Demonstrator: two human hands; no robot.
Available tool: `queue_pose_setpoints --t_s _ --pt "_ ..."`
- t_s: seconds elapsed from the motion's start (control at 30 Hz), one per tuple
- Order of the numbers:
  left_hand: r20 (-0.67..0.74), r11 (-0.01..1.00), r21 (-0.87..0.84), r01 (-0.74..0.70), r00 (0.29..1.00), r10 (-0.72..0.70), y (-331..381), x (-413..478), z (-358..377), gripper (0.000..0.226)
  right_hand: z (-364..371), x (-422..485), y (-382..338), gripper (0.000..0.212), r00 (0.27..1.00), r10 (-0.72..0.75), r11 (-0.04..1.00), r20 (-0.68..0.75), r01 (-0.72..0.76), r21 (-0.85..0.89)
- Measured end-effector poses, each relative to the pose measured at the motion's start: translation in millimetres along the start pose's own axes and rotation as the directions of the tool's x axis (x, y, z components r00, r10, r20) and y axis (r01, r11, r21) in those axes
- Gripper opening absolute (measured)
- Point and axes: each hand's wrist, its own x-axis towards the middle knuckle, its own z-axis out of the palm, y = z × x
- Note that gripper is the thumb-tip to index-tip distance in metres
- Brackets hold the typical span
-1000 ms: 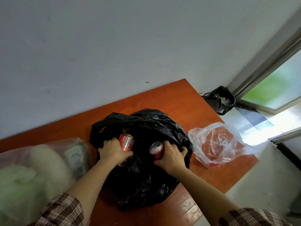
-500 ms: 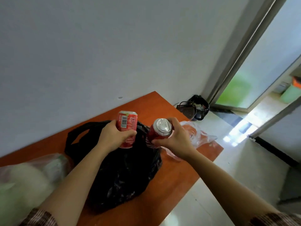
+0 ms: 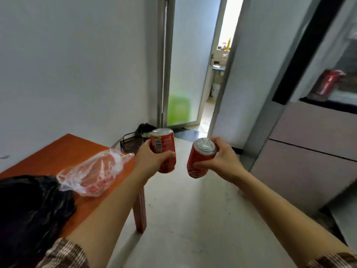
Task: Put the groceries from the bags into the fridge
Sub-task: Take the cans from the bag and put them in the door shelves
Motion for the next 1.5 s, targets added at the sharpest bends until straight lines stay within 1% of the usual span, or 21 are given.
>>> queue_pose_setpoints --t_s 0.1,0.17,0.3,0.43,0.5,0.63,0.7,0.8,0.9,1.03,1.1,1.17,1.27,1.33,1.4,1.43,1.5 --pt "0.128 0.998 0.016 -0.068 0.99 0.066 29.4 -6.4 87.5 0.057 -82.4 -13.7 35.9 0.077 0.991 0.073 0.997 -0.109 -0.075 -0.019" --pt "0.21 0.994 0.019 -0.103 0.973 0.097 50.1 -9.4 139.4 0.06 -132.0 -20.4 52.2 0.074 0.979 0.114 0.991 -0.166 -0.124 -0.052" --pt "0.344 0.975 0.009 -0.222 0.916 0.205 97.2 -5.8 236.4 0.063 -222.6 -21.6 82.8 0.072 0.948 0.151 0.98 -0.281 -0.18 -0.079" --pt "0.41 0.938 -0.002 -0.347 0.855 0.317 140.1 10.5 321.6 0.068 -310.0 -9.8 104.4 0.076 0.911 0.142 0.981 -0.387 -0.182 -0.07" --pt "0.438 0.917 -0.027 -0.398 0.82 0.368 159.2 25.4 362.3 0.071 -353.1 3.9 115.0 0.073 0.896 0.127 0.984 -0.426 -0.168 -0.059" --pt "0.483 0.873 -0.085 -0.481 0.746 0.458 201.4 62.7 434.8 0.068 -428.8 46.3 132.2 0.066 0.865 0.068 0.989 -0.497 -0.124 -0.08" --pt "0.474 0.845 -0.101 -0.526 0.721 0.505 225.8 85.9 468.0 0.071 -464.1 71.8 137.3 0.065 0.856 0.045 0.99 -0.516 -0.108 -0.092" --pt "0.443 0.796 -0.142 -0.588 0.682 0.582 265.2 121.9 514.9 0.074 -517.6 113.6 143.9 0.066 0.866 0.012 0.991 -0.5 -0.078 -0.112" --pt "0.411 0.755 -0.177 -0.631 0.65 0.639 306.5 150.6 552.2 0.074 -568.0 154.1 145.6 0.065 0.859 -0.044 0.991 -0.511 -0.026 -0.129" --pt "0.344 0.664 -0.196 -0.722 0.583 0.736 364.5 177.3 584.4 0.073 -625.3 196.7 136.0 0.059 0.847 -0.117 0.993 -0.519 0.084 -0.087" --pt "0.285 0.613 -0.206 -0.763 0.552 0.783 395.8 185.1 596.2 0.072 -651.1 216.2 128.1 0.06 0.84 -0.167 0.985 -0.517 0.161 -0.056" --pt "0.216 0.569 -0.205 -0.797 0.53 0.82 426.0 191.0 607.1 0.066 -675.3 238.4 119.5 0.062 0.814 -0.23 0.971 -0.533 0.23 -0.066" --pt "0.115 0.512 -0.164 -0.843 0.499 0.859 463.2 201.3 621.9 0.064 -706.6 271.4 108.2 0.065 0.771 -0.311 0.938 -0.556 0.343 -0.05" --pt "0.065 0.481 -0.102 -0.871 0.477 0.877 480.3 208.6 630.9 0.065 -723.0 291.8 102.2 0.062 0.771 -0.349 0.915 -0.534 0.404 -0.014" --pt "0.004 0.479 -0.022 -0.877 0.479 0.878 490.6 215.8 639.8 0.066 -735.9 313.2 99.6 0.06 0.781 -0.374 0.891 -0.501 0.453 0.042" --pt "-0.03 0.488 0.009 -0.873 0.487 0.873 493.0 219.9 644.0 0.069 -740.7 324.5 99.2 0.06 0.782 -0.386 0.88 -0.49 0.472 0.06" --pt "-0.063 0.503 0.059 -0.862 0.499 0.864 493.5 227.7 652.0 0.086 -748.1 350.5 101.2 0.063 0.787 -0.405 0.865 -0.465 0.495 0.083"
